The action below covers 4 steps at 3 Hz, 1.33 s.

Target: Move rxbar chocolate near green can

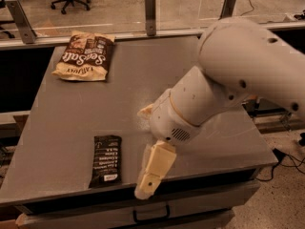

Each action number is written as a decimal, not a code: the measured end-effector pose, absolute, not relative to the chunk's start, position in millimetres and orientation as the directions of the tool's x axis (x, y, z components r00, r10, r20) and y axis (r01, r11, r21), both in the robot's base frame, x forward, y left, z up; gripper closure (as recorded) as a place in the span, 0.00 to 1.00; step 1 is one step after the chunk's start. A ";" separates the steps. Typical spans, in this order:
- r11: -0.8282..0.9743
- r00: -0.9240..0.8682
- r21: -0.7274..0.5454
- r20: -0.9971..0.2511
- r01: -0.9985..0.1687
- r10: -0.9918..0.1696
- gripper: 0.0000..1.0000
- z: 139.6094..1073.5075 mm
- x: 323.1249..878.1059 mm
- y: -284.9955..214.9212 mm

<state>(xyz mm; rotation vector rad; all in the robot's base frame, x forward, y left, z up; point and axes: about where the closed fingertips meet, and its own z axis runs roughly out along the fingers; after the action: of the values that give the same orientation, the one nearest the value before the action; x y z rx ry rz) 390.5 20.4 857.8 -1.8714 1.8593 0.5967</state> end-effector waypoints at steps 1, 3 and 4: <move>-0.010 -0.009 0.026 -0.639 -1.000 -0.769 0.00 838.4 386.7 52.3; 0.034 -0.069 0.064 -0.696 -0.997 -0.714 0.18 809.3 399.2 84.1; 0.034 -0.069 0.064 -0.696 -0.997 -0.714 0.41 813.1 399.2 84.1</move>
Offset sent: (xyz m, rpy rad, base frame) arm 0.0171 0.0754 -0.0568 0.1852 0.0665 -0.0545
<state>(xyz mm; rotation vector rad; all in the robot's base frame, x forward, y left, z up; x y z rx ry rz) 399.2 84.1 813.1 -1.7283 1.8352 0.7703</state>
